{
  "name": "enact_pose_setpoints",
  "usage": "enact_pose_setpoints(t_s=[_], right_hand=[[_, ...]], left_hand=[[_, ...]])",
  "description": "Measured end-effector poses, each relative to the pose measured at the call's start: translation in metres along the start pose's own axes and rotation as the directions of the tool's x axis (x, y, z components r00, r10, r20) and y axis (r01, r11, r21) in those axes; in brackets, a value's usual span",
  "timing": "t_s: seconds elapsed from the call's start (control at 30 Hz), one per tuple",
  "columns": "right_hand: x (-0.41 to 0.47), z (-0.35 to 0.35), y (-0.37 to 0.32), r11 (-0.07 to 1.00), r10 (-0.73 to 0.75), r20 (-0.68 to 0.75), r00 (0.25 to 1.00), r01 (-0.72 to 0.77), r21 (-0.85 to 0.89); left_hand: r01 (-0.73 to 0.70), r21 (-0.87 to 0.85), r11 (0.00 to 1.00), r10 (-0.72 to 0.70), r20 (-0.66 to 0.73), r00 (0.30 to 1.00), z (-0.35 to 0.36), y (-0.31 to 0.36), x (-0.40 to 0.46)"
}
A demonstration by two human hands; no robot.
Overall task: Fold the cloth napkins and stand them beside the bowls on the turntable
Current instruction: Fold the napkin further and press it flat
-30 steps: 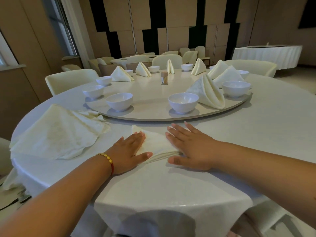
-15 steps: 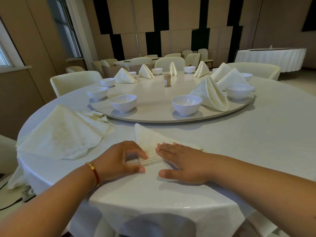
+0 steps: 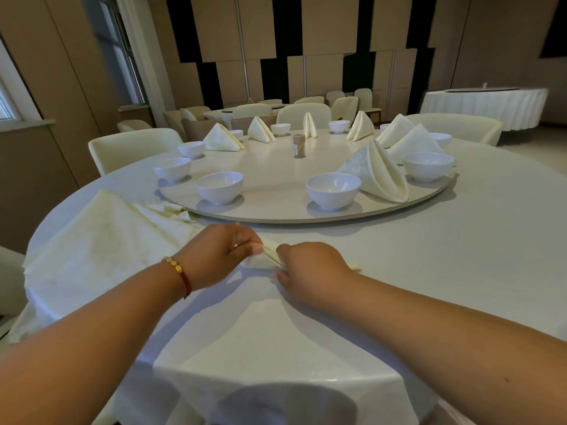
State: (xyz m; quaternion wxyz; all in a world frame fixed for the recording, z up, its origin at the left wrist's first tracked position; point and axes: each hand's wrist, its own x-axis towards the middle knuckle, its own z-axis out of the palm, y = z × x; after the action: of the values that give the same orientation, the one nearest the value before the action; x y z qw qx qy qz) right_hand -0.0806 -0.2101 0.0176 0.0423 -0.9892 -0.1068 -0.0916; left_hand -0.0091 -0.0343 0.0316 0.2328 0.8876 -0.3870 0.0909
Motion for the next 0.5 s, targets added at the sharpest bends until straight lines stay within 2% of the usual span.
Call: enact_pose_setpoints(t_s=[0.07, 0.13, 0.23, 0.3, 0.4, 0.5], right_hand=[[0.007, 0.0, 0.003, 0.997, 0.029, -0.033, 0.999, -0.027, 0.076], [0.011, -0.006, 0.013, 0.978, 0.071, -0.044, 0.996, -0.061, 0.198], [0.009, -0.022, 0.031, 0.941, 0.156, -0.143, 0.977, -0.103, 0.323], [0.008, -0.033, 0.043, 0.904, 0.227, -0.207, 0.952, -0.127, 0.409], [0.016, -0.045, 0.06, 0.808, 0.357, -0.27, 0.894, -0.151, 0.569], [0.03, -0.054, 0.076, 0.761, 0.437, -0.307, 0.845, -0.166, 0.628]], left_hand=[[0.09, -0.101, 0.991, -0.09, 0.01, 0.996, -0.004, -0.001, 0.013], [0.18, -0.213, 0.96, -0.195, -0.05, 0.98, -0.007, -0.011, 0.027], [0.339, -0.425, 0.839, -0.401, -0.063, 0.914, -0.013, -0.027, 0.043], [0.393, -0.484, 0.781, -0.455, -0.011, 0.89, -0.01, -0.042, 0.051], [0.493, -0.424, 0.76, -0.532, 0.03, 0.846, -0.002, -0.054, 0.054], [0.56, -0.171, 0.81, -0.549, 0.11, 0.828, 0.008, -0.053, 0.055]])
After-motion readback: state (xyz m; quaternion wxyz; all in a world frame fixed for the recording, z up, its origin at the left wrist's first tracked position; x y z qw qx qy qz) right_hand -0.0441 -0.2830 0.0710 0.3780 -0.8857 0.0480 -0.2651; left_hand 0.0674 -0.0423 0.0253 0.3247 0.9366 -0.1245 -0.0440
